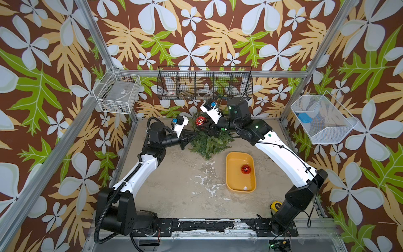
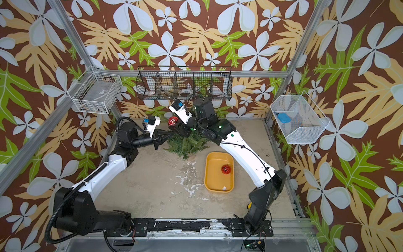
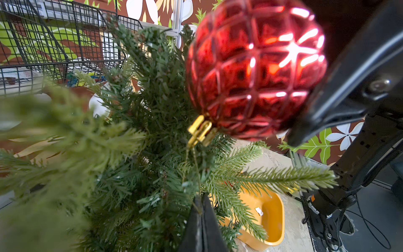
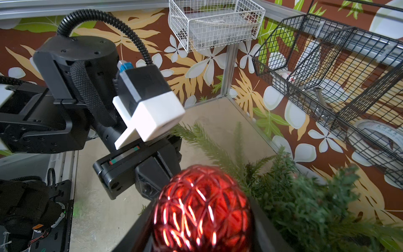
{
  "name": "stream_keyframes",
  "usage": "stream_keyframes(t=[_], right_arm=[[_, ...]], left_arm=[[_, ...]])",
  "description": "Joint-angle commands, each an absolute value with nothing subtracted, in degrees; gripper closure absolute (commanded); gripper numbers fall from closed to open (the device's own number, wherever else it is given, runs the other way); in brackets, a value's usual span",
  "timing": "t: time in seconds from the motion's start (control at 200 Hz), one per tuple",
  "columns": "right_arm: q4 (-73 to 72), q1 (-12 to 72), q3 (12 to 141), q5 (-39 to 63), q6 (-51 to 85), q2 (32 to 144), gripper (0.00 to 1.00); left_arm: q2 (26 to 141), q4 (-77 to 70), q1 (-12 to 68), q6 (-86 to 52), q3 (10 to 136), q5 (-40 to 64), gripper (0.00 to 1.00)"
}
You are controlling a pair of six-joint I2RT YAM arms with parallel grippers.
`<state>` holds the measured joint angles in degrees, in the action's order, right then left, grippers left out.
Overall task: Decorate the small christmas tree with ornaments
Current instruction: Hang an ornament on the christmas tree.
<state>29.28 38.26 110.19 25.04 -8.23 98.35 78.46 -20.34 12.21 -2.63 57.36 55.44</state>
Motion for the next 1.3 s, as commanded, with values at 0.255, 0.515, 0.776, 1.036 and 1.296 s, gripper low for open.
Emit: stream_keyframes(t=[0.255,0.515,0.776,1.036,1.296], right_arm=[[28.82,38.18,109.72,23.89,-8.70,96.99,0.58],[29.09,38.23,109.20,25.91,-8.48,96.24,0.59],[30.59,38.23,108.70,24.15,-8.53,96.20,0.58],[30.54,38.22,106.82,22.10,-8.53,95.00,0.58],[29.62,38.23,106.35,19.09,-8.96,94.64,0.58]], left_arm=[[78.95,-21.42,12.45,-2.79,57.99,56.55,1.00],[78.76,-22.88,12.44,-3.72,57.61,57.80,1.00],[79.01,-24.24,12.42,-4.83,57.39,58.89,1.00],[79.40,-24.48,12.46,-5.16,57.47,59.25,1.00],[80.04,-25.18,12.56,-6.09,57.43,59.20,1.00]])
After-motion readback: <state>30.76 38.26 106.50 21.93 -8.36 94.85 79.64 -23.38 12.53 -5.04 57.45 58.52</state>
